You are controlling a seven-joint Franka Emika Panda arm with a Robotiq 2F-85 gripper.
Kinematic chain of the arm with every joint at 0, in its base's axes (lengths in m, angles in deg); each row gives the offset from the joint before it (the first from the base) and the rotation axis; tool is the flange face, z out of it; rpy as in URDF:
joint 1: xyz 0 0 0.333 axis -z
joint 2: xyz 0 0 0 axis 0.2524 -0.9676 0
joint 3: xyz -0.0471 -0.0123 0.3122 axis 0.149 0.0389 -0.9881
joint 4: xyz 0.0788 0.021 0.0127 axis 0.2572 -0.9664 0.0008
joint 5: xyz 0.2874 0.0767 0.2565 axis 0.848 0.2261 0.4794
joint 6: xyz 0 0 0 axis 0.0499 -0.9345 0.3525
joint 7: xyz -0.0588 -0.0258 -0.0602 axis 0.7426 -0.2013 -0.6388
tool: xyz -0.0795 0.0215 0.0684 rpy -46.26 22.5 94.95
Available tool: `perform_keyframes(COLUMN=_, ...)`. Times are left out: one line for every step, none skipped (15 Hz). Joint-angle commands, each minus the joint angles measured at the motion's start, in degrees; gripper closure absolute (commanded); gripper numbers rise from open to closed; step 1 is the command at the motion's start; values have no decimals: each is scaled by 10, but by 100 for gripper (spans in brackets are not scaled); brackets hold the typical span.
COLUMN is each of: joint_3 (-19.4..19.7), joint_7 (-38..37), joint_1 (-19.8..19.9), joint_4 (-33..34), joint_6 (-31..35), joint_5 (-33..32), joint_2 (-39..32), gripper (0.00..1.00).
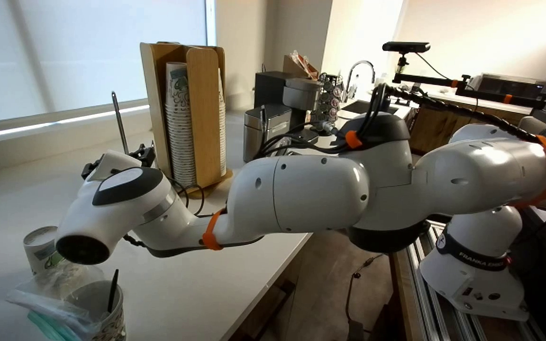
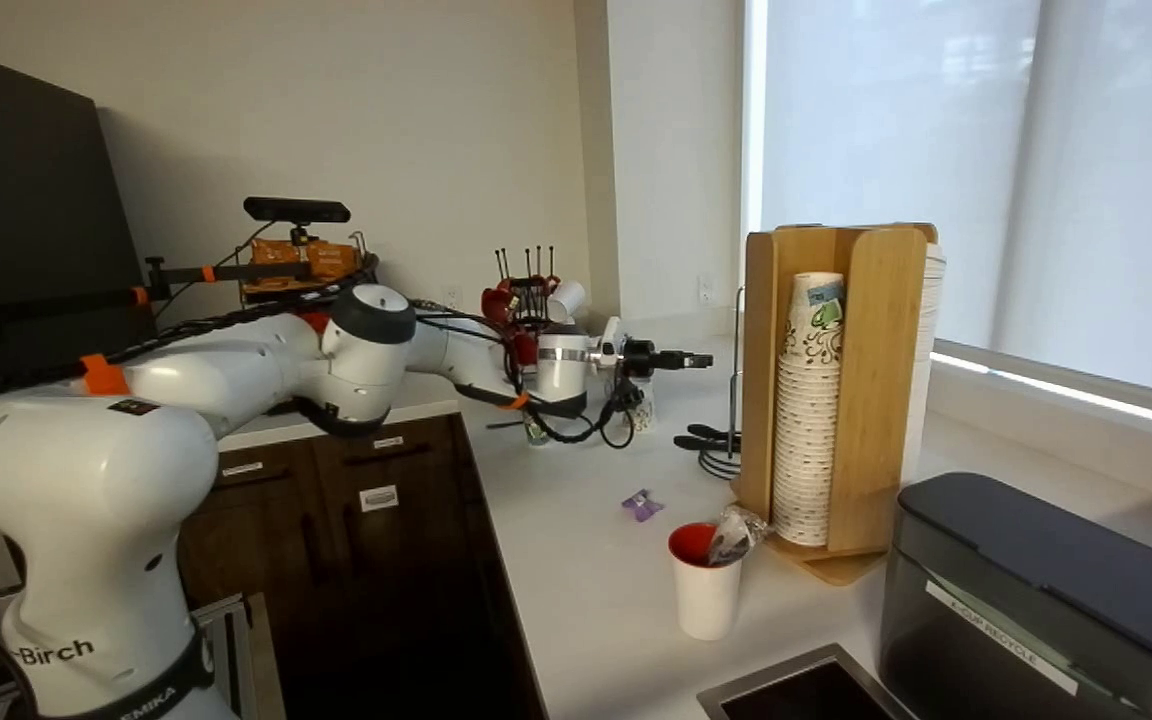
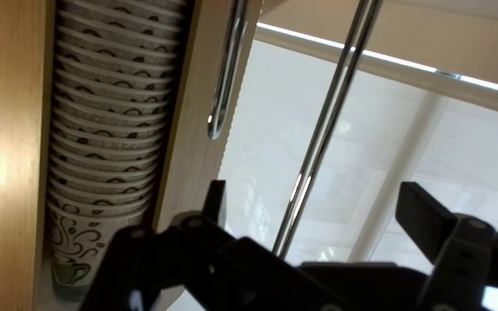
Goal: Hang the tongs on the rack
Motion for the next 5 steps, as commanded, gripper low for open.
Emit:
perform_keyframes(joint_3=-35, joint_7=79, joint_1=-5, joint_4=-18, joint_6=50, joint_5=3, joint_2=20, gripper=0)
perform_keyframes(joint_3=-40, joint_7=85, joint_1=-5, joint_4=-17, joint_6=57, joint_5=5, joint_2=20, gripper=0)
perform_keyframes(joint_3=-41, joint_7=72, joint_1=-3, joint_4=-15, joint_6=68, joint_5=8, joint_2=21, gripper=0)
perform_keyframes(joint_3=-28, joint_7=61, joint_1=-1, joint_4=-1, joint_6=43, joint_5=2, joint_2=7, gripper=0)
perform_keyframes(joint_3=-28, joint_7=61, joint_1=-1, joint_4=-1, joint_6=45, joint_5=2, joint_2=7, gripper=0)
